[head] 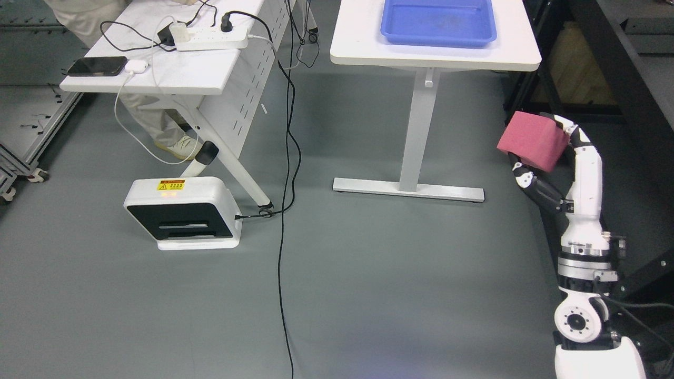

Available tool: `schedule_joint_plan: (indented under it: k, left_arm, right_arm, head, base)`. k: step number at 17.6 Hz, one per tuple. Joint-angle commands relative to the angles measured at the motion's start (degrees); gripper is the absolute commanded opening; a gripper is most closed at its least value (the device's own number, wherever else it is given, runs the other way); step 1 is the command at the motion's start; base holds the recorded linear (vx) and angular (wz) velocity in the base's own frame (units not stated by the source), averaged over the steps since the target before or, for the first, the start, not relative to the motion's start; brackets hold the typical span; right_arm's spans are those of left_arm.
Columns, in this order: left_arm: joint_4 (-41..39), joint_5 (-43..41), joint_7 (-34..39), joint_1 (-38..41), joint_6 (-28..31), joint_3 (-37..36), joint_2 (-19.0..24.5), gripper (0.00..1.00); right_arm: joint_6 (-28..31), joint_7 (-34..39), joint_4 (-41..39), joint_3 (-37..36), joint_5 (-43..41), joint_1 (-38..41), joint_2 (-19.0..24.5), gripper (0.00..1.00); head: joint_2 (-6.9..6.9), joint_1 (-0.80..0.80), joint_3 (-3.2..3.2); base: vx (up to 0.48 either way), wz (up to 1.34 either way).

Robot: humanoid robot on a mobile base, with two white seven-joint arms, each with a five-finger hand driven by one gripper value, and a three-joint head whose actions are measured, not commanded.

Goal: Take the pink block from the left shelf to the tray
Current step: 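Carry the pink block in the right hand while turning toward the white table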

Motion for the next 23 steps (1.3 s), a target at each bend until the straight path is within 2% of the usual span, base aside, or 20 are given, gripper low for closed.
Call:
schedule_joint_plan:
  k: [1, 11, 14, 19, 23]
  left_arm:
    - [-1.00, 0.00, 0.02, 0.00, -0.13, 0.00, 1.00, 1.00]
    - [-1.00, 0.00, 0.02, 0.00, -0.22, 0.00, 1.00, 1.00]
    - [-1.00, 0.00, 0.02, 0.00, -0.22, 0.00, 1.00, 1.00]
    - [-1.00, 0.00, 0.02, 0.00, -0.22, 0.00, 1.00, 1.00]
    - [-1.00, 0.00, 0.02, 0.00, -0.13, 0.00, 1.00, 1.00]
  right_arm:
    - [0.01, -0.02, 0.01, 0.01, 0.09, 0.53, 0.23, 0.08]
    - [0.01, -0.02, 0.01, -0.42, 0.09, 1.05, -0.56, 0.08]
    - [0.01, -0.11, -0.08, -1.12, -0.34, 2.46, -3.45, 0.08]
    - [0.10, -0.11, -0.08, -3.06, -0.70, 2.20, -3.81, 0.08]
    - [0.01, -0.11, -0.08, -3.06, -0.70, 2.11, -2.15, 0.08]
  head:
    - [0.00, 0.00, 0.00]
    - [0.00, 0.00, 0.00]
    - [0.00, 0.00, 0.00]
    - [0.00, 0.00, 0.00]
    - [0.00, 0.00, 0.00]
  base:
    - [0.318, -0.07]
    - [0.281, -0.04]
    - [0.267, -0.01]
    - [0.248, -0.01]
    - [0.244, 0.01]
